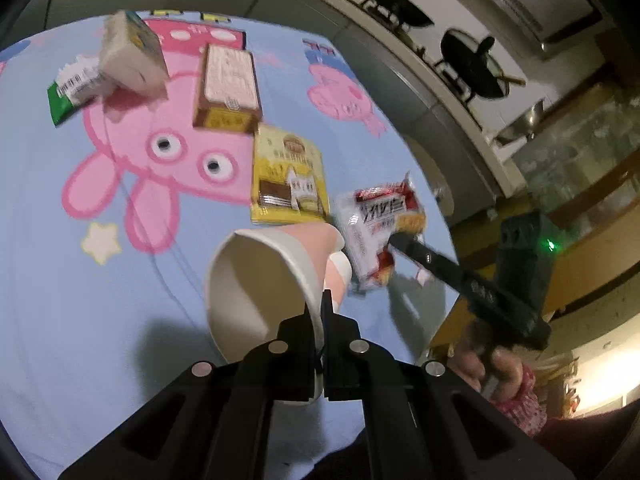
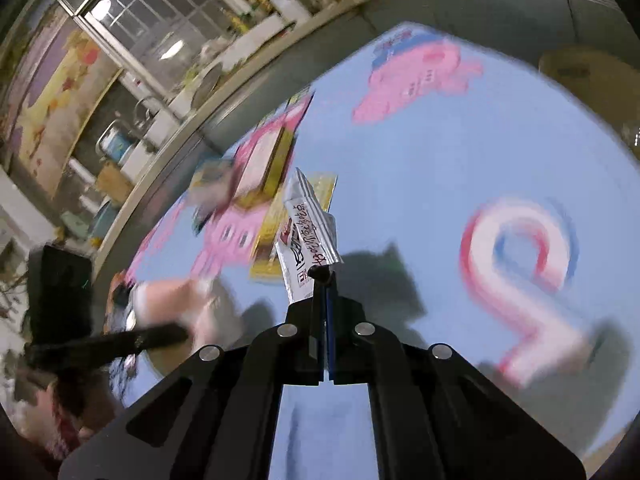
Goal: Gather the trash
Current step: 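Carry cup and wrapper over the beige bin and open both tools, then grasp the green-white wrapper with the left tool while the right tool grasps the white tissue pack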
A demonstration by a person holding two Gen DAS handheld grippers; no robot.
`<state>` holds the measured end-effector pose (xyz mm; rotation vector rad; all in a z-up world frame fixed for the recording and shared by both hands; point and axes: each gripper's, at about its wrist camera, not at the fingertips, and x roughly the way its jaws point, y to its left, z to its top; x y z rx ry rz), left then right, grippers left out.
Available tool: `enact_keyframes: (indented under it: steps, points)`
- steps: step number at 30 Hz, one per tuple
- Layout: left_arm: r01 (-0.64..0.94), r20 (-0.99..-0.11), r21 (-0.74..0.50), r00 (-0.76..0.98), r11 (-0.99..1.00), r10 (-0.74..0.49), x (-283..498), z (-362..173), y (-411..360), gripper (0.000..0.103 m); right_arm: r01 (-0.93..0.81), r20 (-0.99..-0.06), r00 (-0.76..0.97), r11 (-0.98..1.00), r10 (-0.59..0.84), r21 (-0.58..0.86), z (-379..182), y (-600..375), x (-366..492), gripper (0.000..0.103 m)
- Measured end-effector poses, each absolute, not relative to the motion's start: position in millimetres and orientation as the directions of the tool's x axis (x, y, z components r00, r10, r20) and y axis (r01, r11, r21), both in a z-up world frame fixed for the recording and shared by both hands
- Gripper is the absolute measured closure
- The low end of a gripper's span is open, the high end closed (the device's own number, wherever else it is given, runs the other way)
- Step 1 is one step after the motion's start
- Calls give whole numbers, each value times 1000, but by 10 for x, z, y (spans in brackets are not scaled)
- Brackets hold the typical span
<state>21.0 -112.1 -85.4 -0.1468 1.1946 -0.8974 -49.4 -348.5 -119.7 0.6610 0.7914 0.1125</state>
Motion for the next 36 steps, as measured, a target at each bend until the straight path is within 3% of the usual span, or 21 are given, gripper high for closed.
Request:
enact_keyframes:
  steps: [6,12,19,26,28,29,30,31,32,36]
  points:
    - [539,-767,-520,48,663,-640,186,-879,-1307,100,160,-600,698,731,391,663,-1389,-3556,-634,103]
    - [648,-768,-473,28,597,-640,341,-546,-1995,100,219,-536,805,713,254,666,-1207,-4288,-691,103]
    - [765,-770,-442,-56,468,-636,611,-329,-3661,100,405,-539,842,645,11,647,-1214,-5533,-876,103]
    - [825,-804,-398,-104,401,-585,657,-470,-5152,100,515,-593,801,595,-78,617,-1453,-6352,-887,100]
    - [825,-826,-374,-88,424,-557,683,-583,-5390,81,529,-606,791,594,-85,607,-1502,-6432,-844,99]
    - [821,-831,-369,-81,436,-551,691,-626,-5452,60,534,-612,786,597,-90,599,-1527,-6461,-841,95]
    - [817,-836,-360,-68,450,-545,701,-657,-5493,40,537,-614,784,598,-92,595,-1539,-6440,-836,85]
    - [812,-843,-342,-43,472,-536,705,-679,-5513,37,538,-613,784,598,-96,594,-1538,-6436,-828,78]
    - [808,-843,-334,-27,484,-536,705,-677,-5503,36,544,-609,785,596,-113,590,-1530,-6434,-845,64]
    - [798,-818,-358,-17,486,-575,699,-537,-5257,36,551,-578,797,598,-173,582,-1423,-6369,-982,61]
